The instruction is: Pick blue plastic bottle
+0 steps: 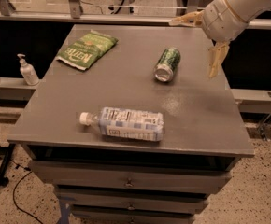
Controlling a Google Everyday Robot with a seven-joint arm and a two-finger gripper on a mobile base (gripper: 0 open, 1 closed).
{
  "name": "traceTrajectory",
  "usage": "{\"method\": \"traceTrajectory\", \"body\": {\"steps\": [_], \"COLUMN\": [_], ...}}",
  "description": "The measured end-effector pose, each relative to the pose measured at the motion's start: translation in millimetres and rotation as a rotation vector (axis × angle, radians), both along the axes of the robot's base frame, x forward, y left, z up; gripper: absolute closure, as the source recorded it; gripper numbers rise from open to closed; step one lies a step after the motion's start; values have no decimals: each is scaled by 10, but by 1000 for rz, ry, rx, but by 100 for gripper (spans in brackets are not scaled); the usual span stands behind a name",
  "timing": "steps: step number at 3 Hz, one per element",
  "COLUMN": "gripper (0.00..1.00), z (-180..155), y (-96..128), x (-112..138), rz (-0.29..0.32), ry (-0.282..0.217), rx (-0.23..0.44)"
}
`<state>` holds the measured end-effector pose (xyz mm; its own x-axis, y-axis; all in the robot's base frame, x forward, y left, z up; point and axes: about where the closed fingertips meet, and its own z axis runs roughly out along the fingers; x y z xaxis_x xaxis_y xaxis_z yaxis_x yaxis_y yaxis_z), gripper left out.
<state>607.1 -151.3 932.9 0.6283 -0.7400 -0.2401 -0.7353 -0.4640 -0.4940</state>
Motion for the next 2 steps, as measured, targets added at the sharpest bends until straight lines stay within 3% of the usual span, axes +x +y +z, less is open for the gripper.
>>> {"method": "traceTrajectory", "body": {"steps": [1,2], "gripper": [0,0], "z": [-10,-49], "y": [159,425], "x": [73,28], "rz": [84,163], "ry": [-26,0], "rx": [6,62]}}
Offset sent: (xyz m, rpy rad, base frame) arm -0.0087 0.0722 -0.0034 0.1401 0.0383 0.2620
